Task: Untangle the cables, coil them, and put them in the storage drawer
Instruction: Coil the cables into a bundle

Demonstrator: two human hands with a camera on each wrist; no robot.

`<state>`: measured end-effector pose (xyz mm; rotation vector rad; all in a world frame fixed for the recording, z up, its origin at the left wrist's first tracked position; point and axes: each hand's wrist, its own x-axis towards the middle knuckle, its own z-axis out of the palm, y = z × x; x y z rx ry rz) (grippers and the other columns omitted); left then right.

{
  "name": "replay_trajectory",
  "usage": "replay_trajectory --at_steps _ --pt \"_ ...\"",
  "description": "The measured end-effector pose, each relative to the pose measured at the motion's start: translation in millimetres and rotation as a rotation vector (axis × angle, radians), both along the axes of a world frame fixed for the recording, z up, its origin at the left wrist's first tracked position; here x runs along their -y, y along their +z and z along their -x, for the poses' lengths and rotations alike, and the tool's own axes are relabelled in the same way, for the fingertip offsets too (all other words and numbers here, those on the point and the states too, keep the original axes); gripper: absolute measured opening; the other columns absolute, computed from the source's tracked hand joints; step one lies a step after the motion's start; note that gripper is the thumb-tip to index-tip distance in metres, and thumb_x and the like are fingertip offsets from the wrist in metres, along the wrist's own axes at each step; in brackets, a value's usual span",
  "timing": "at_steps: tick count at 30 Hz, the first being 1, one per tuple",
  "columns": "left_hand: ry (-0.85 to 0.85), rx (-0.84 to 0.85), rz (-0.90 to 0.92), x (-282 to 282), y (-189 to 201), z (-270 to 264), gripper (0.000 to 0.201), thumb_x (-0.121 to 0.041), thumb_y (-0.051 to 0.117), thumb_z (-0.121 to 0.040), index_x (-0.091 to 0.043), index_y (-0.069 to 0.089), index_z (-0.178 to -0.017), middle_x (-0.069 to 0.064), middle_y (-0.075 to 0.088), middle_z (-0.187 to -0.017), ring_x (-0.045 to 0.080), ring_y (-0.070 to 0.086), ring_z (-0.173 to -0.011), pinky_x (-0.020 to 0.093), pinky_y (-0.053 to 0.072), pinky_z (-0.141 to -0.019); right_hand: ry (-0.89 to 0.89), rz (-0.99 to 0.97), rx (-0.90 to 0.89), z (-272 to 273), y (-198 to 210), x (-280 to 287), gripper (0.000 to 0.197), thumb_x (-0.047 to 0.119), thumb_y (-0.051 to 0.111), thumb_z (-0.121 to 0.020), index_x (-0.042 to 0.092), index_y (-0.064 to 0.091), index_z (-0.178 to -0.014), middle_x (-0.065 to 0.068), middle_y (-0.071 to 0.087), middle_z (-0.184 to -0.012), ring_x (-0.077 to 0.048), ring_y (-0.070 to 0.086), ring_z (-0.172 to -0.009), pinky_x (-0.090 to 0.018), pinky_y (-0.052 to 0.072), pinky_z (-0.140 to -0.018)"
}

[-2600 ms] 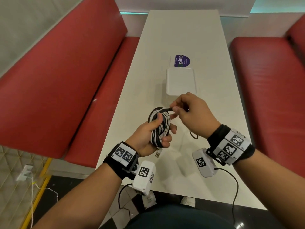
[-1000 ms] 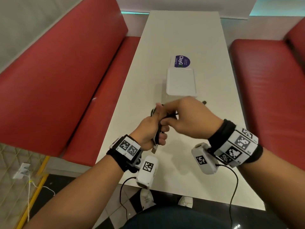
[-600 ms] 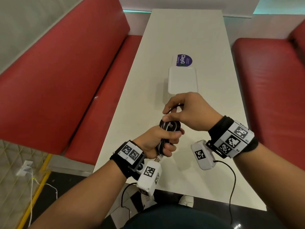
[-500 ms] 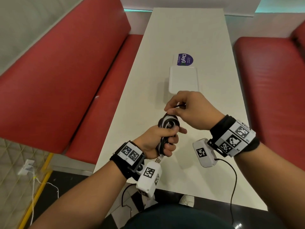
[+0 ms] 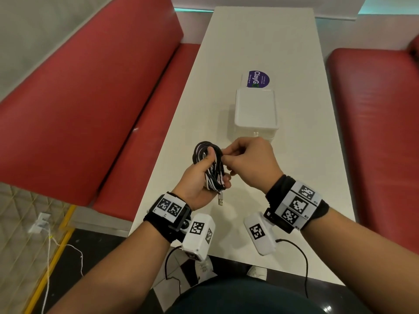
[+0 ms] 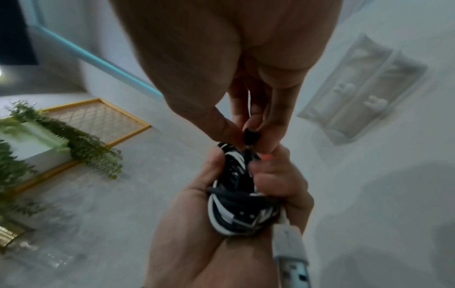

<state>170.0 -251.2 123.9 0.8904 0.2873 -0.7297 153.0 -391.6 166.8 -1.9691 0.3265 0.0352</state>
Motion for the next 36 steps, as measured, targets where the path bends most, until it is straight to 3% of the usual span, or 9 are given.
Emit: replay_trajectory --at_steps 4,9,11,14,18,22,26,32,36 --pt "-0.001 0.028 -0.010 -1.9 -0.4 1.5 0.059 -0.049 0.051 -0.095 -0.003 0.059 -0.131 0.013 0.060 -0.117 0.020 0.058 -0.082 0.029 0.047 -0.064 -0.045 -0.072 -0.018 1.7 -10.4 -4.2 0.011 0.008 0.082 -0.075 0.013 0.072 -0.077 0.002 0.078 -0.078 -0.011 0.074 -0.069 -0.021 0.059 -0.067" --pt "-0.023 0.032 -0.012 -7.5 -5.6 4.3 0.041 -0.045 0.055 -0.093 -0.008 0.064 -0.105 0.020 0.064 -0.124 0.029 0.066 -0.102 0.045 0.054 -0.086 0.000 0.002 -0.035 5.6 -16.5 -7.4 0.024 0.015 0.086 -0.072 0.020 0.063 -0.077 0.004 0.075 -0.070 -0.010 0.073 -0.066 -0.028 0.057 -0.066" --pt "-0.049 0.039 -0.038 -9.7 -6.0 1.9 0.041 -0.044 0.053 -0.095 -0.005 0.059 -0.107 0.023 0.065 -0.114 0.034 0.068 -0.092 0.048 0.057 -0.077 0.138 0.018 -0.054 4.9 -5.1 -2.5 0.017 0.016 0.080 -0.081 0.019 0.065 -0.088 0.000 0.076 -0.070 -0.014 0.072 -0.059 -0.030 0.058 -0.061" --pt "-0.152 0.042 -0.074 -17.1 0.3 -2.5 0.033 -0.046 0.054 -0.096 -0.014 0.057 -0.093 0.006 0.052 -0.078 0.022 0.053 -0.060 0.029 0.045 -0.052 0.164 -0.122 0.059 -10.1 12.8 14.9 0.004 0.009 0.069 -0.089 0.009 0.069 -0.094 -0.011 0.075 -0.072 -0.017 0.065 -0.054 -0.028 0.051 -0.056" --pt "-0.341 0.108 -0.039 -13.5 13.9 1.1 0.017 -0.030 0.057 -0.095 -0.016 0.051 -0.087 0.001 0.038 -0.071 0.016 0.039 -0.054 0.024 0.035 -0.046 0.288 -0.147 0.161 -23.6 18.2 15.1 0.028 0.041 0.063 -0.094 0.021 0.070 -0.113 0.000 0.074 -0.107 -0.014 0.069 -0.096 -0.030 0.056 -0.084" --pt "-0.425 0.261 -0.098 -0.7 27.7 5.2 0.011 0.005 0.050 -0.083 -0.005 0.050 -0.087 0.006 0.043 -0.060 0.020 0.043 -0.052 0.026 0.035 -0.046 0.386 0.190 0.200 -15.2 14.6 -10.3 0.048 0.051 0.049 -0.101 0.014 0.070 -0.079 0.000 0.071 -0.079 -0.015 0.066 -0.076 -0.039 0.055 -0.077" --pt "-0.542 0.289 -0.067 -7.3 32.1 6.7 0.015 0.010 0.057 -0.074 -0.004 0.052 -0.079 0.009 0.045 -0.062 0.019 0.044 -0.056 0.024 0.037 -0.045 0.383 0.418 0.365 -15.5 8.6 -13.7 0.061 0.047 0.028 -0.106 0.010 0.058 -0.068 -0.004 0.061 -0.062 -0.019 0.054 -0.068 -0.044 0.047 -0.067" --pt "-0.536 0.172 0.073 -12.3 36.3 7.9 0.036 0.001 0.067 -0.069 -0.001 0.056 -0.104 0.013 0.055 -0.082 0.021 0.056 -0.069 0.027 0.048 -0.058 0.240 0.312 0.454 -12.8 11.9 -14.2 0.062 0.042 0.030 -0.106 0.002 0.054 -0.066 -0.014 0.057 -0.058 -0.030 0.054 -0.056 -0.046 0.045 -0.059" --pt "-0.641 0.195 -0.006 -12.9 45.6 7.6 0.020 0.007 0.055 -0.077 -0.004 0.055 -0.093 0.008 0.050 -0.076 0.018 0.051 -0.060 0.030 0.050 -0.059 0.242 0.260 0.514 -7.8 9.0 -11.4 0.059 0.042 0.027 -0.105 0.006 0.056 -0.068 -0.004 0.055 -0.062 -0.022 0.054 -0.060 -0.046 0.046 -0.062"
